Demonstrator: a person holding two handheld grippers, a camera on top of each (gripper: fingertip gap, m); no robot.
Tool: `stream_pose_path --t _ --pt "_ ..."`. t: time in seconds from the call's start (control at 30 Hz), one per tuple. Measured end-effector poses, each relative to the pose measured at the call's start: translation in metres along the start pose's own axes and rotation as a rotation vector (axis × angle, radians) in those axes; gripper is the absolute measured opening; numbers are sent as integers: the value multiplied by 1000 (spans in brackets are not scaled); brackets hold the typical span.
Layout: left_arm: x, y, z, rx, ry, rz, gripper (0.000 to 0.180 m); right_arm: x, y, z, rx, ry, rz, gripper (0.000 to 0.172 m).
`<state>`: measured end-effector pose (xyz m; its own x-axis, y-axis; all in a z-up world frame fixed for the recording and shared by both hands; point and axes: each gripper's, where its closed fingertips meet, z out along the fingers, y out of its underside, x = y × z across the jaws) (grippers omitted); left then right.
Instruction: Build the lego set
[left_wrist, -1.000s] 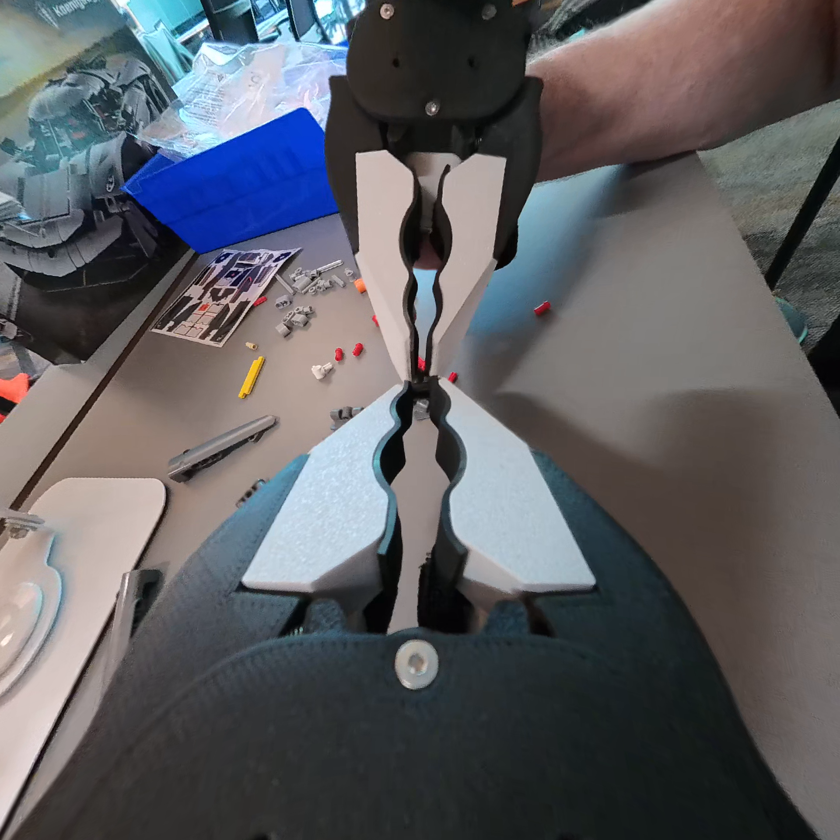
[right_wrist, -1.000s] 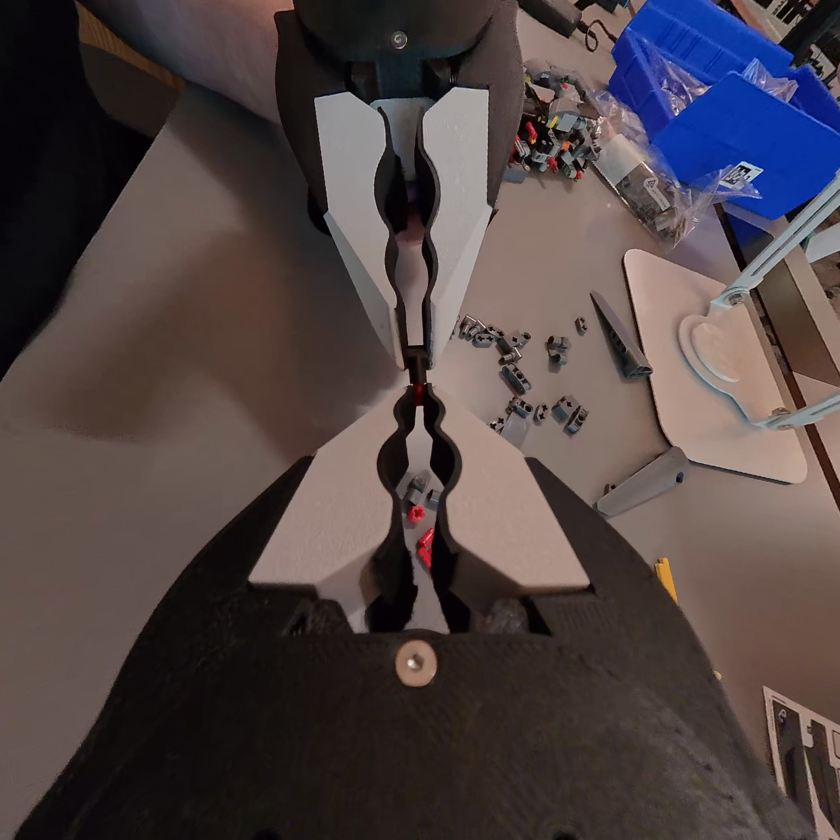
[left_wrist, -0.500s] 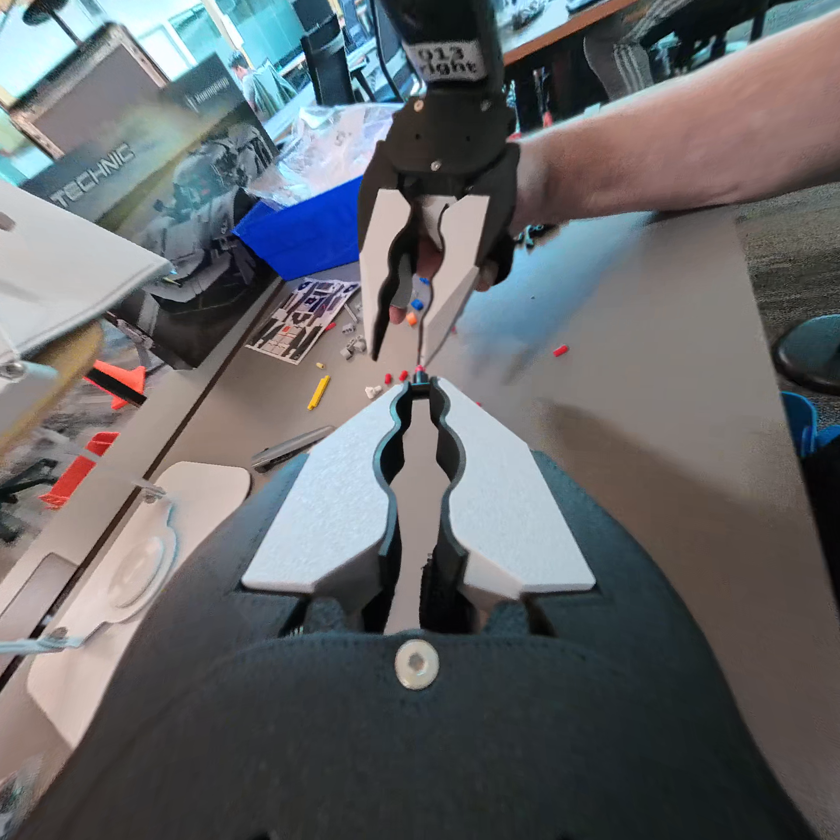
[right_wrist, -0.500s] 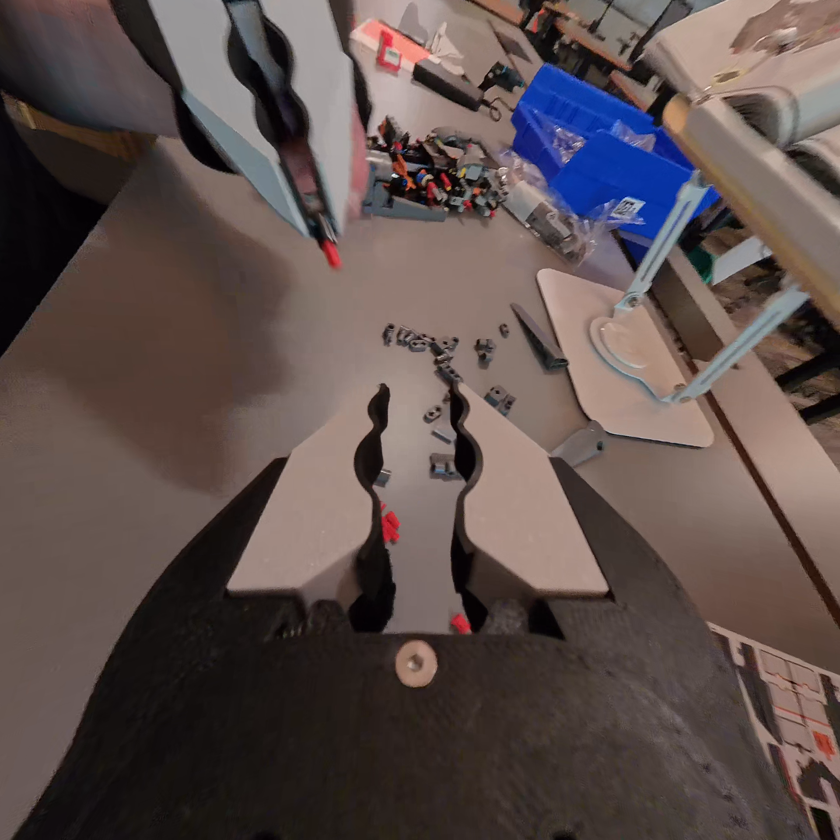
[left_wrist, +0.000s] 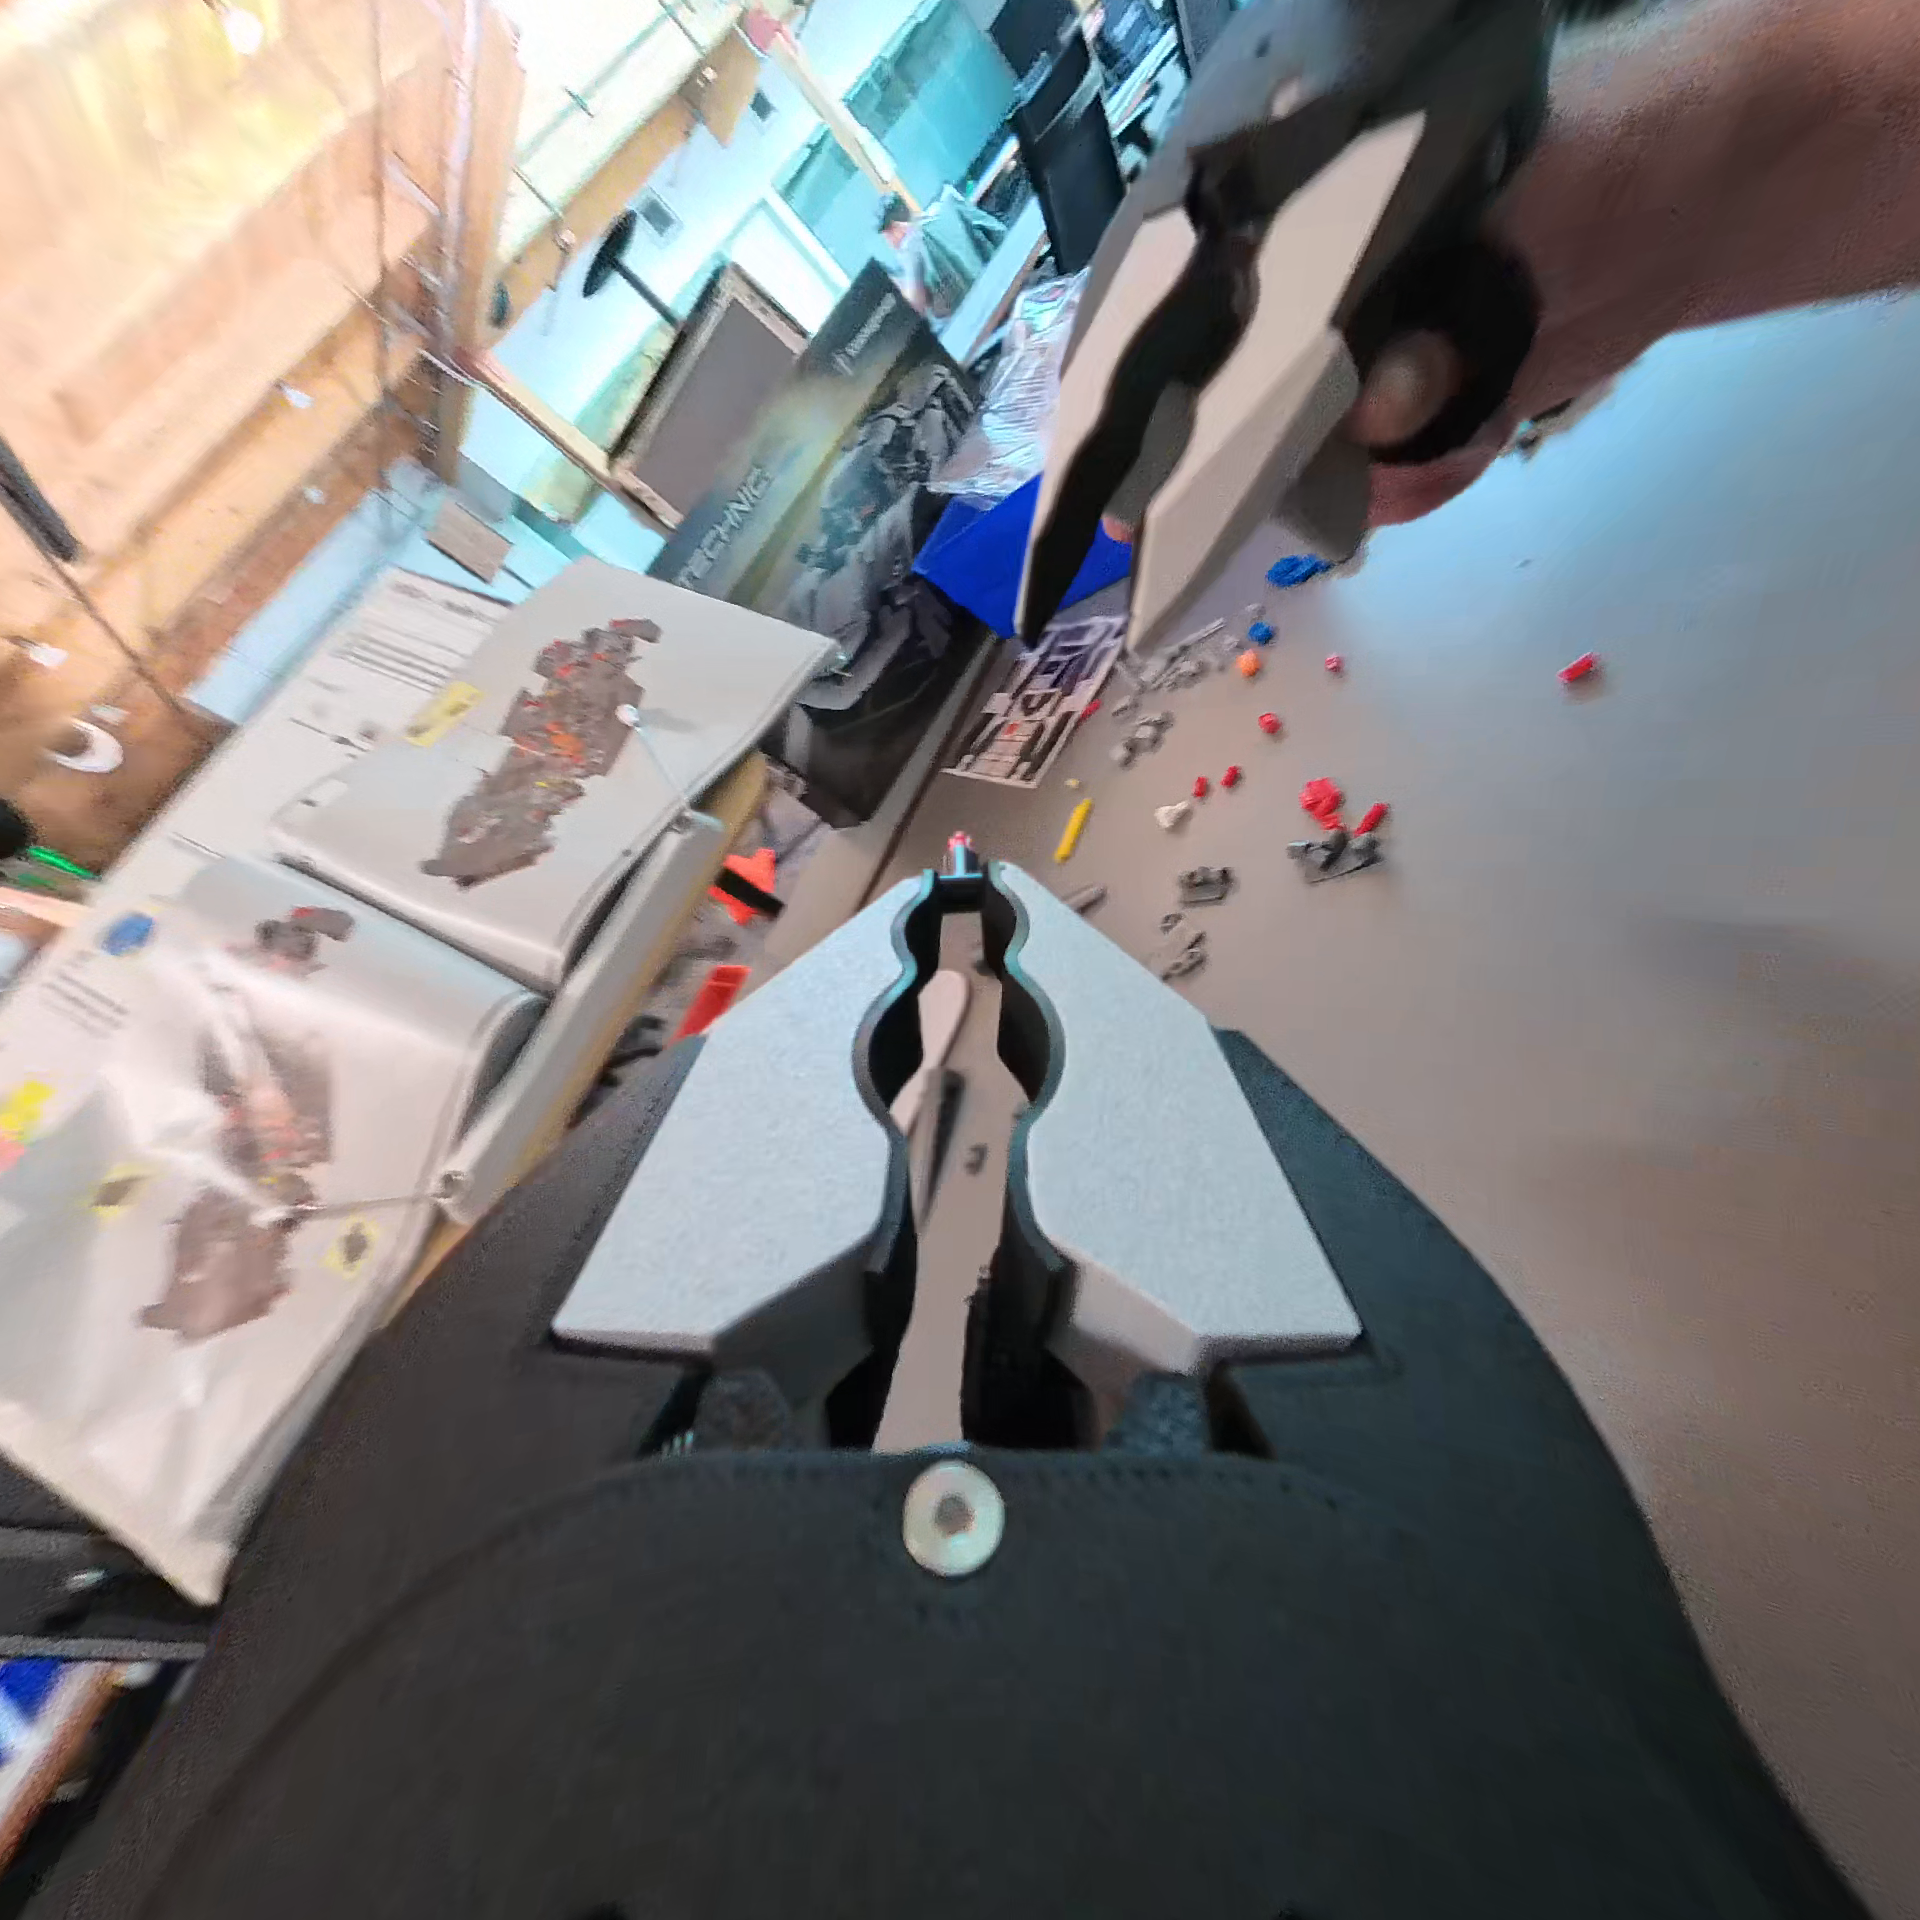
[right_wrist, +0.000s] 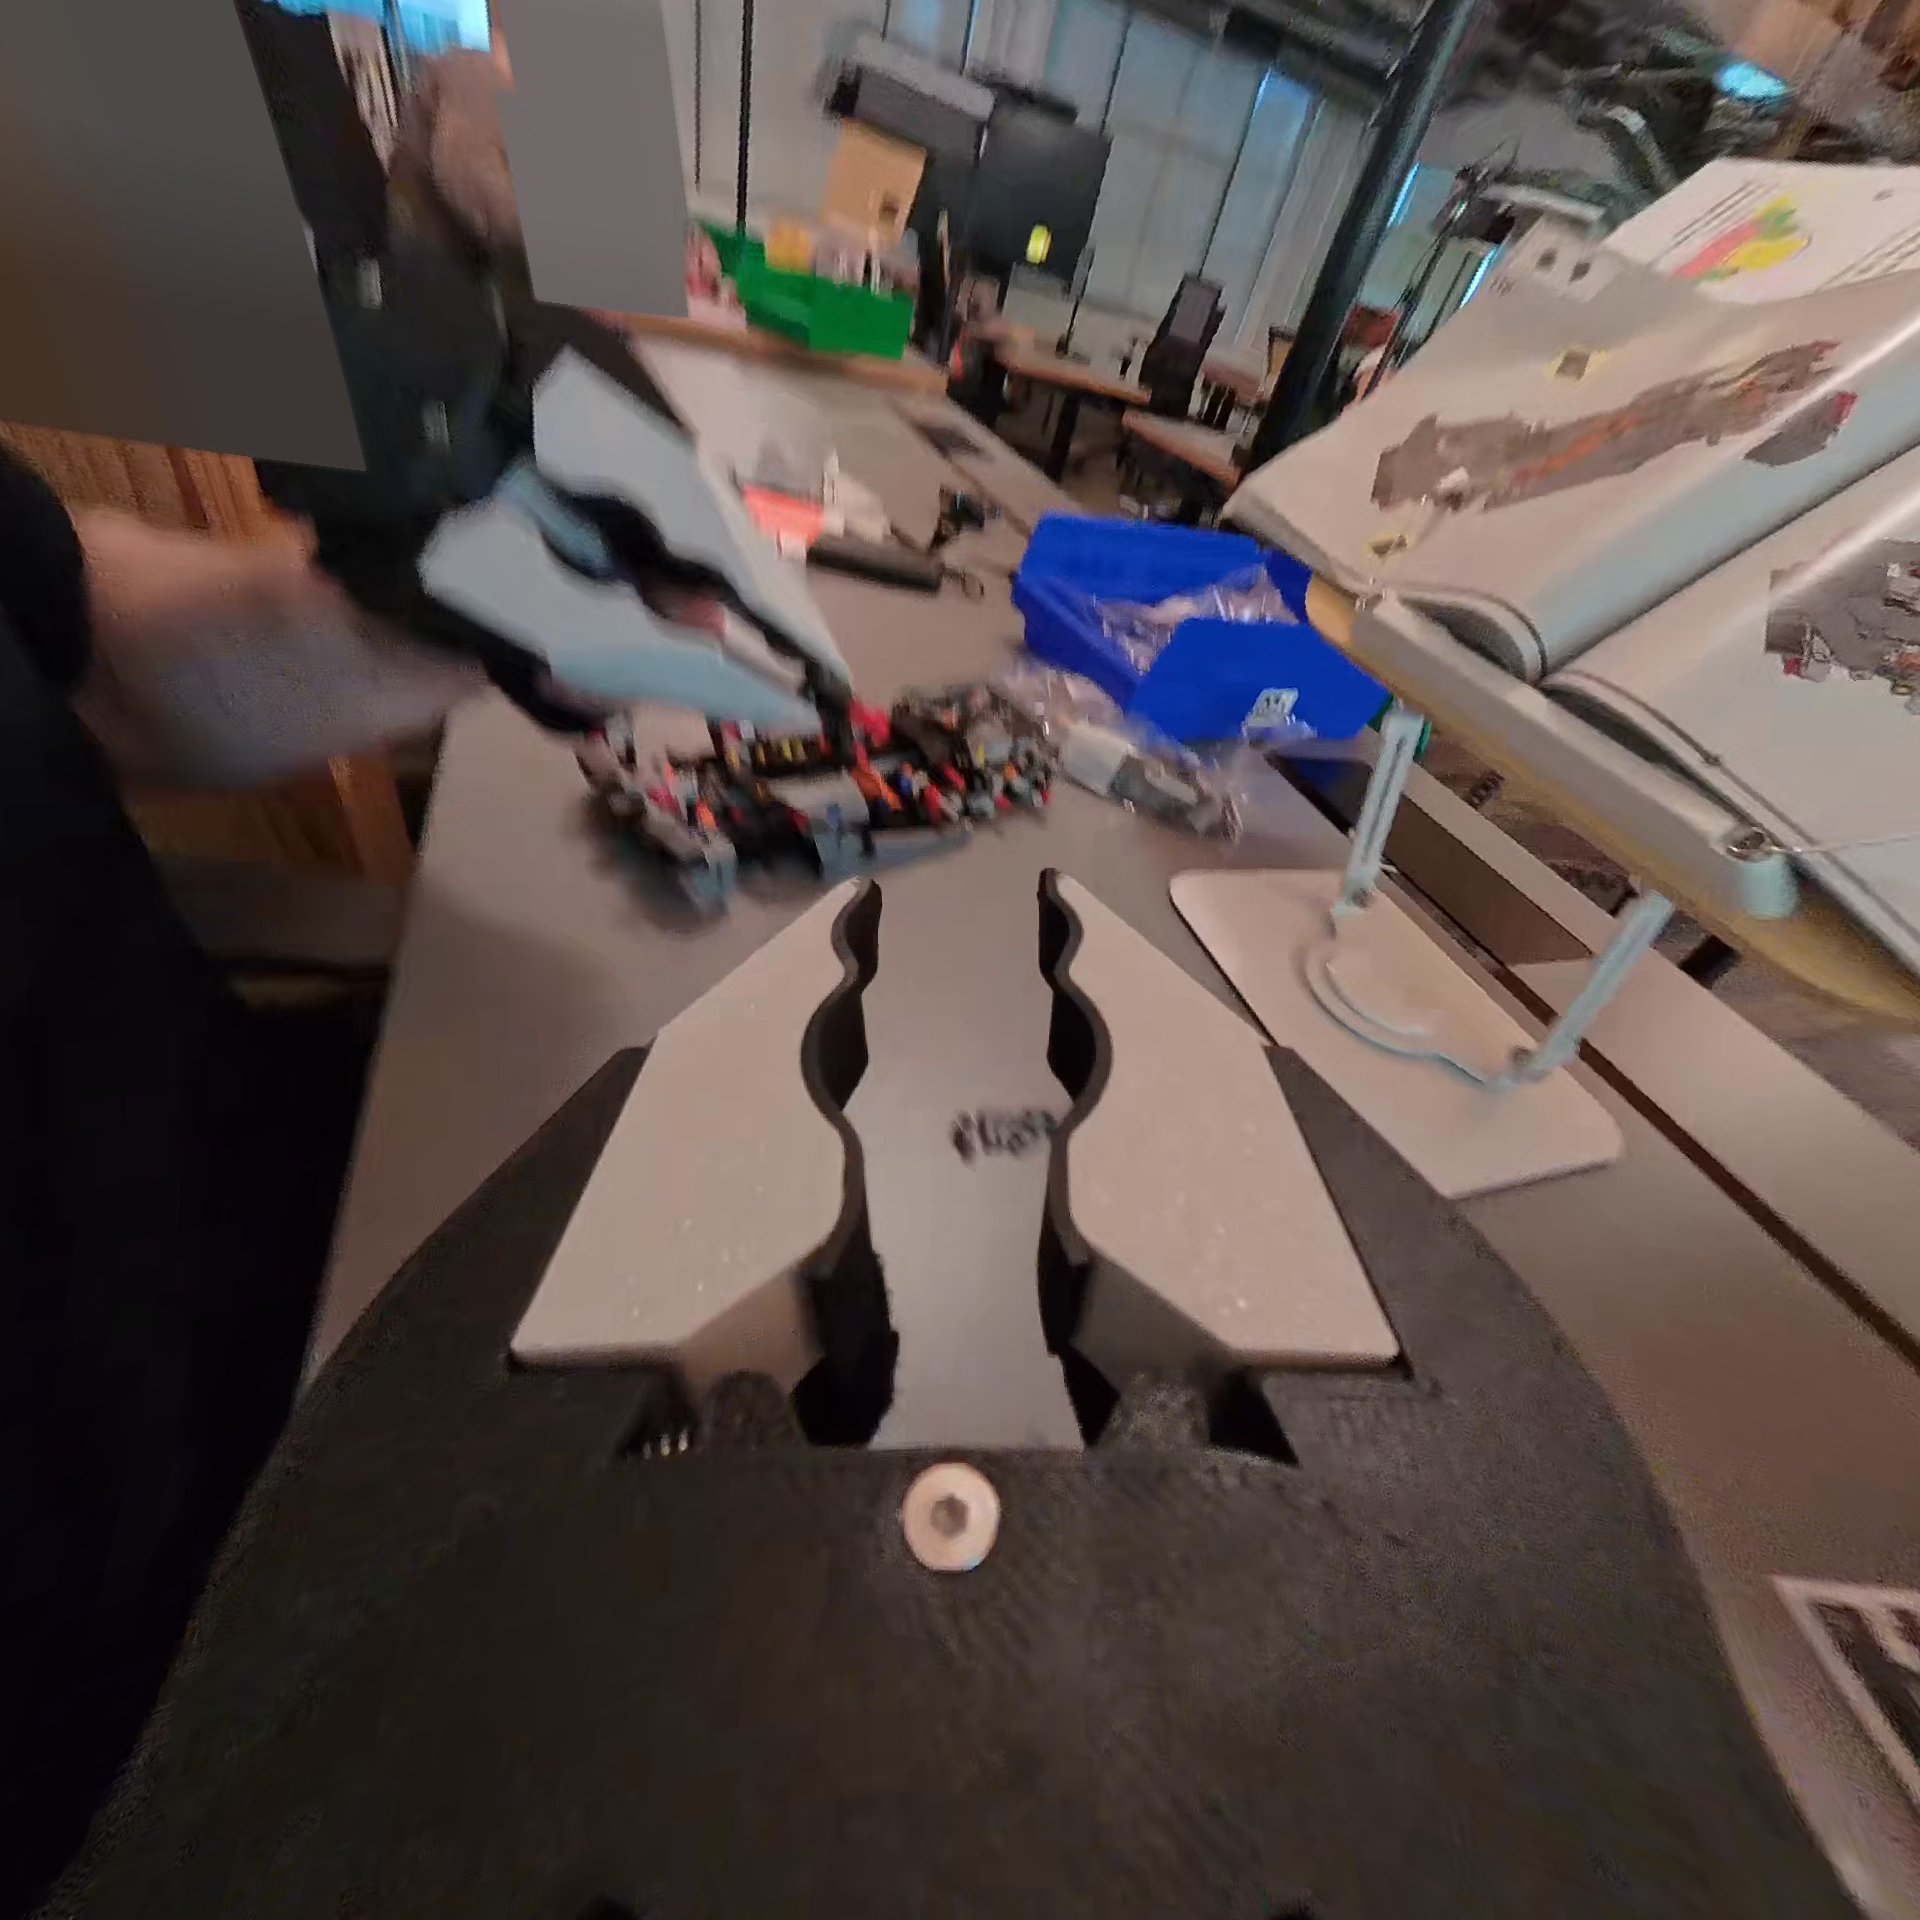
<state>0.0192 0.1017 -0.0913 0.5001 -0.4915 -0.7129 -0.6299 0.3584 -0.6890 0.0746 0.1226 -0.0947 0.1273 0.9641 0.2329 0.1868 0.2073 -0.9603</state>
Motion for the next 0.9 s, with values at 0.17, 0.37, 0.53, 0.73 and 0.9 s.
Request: stream_pose_path --t 0.17,0.37,0.53,0.73,0.9 --pt "2 -7 4 20 -53 191 5 -9 -34 16 191 -52 210 28" --pt "-22 -14 0 67 -158 338 4 -2 -53 31 253 49 174 34" --pt "-37 -15 -1 80 -191 350 5 -5 -60 53 189 152 26 47" --pt "-61 -19 -6 199 -123 -48 5 -13 -76 73 100 313 -272 55" --pt "-68 -27 -13 285 -83 -215 5 -1 -81 83 51 462 -363 47"
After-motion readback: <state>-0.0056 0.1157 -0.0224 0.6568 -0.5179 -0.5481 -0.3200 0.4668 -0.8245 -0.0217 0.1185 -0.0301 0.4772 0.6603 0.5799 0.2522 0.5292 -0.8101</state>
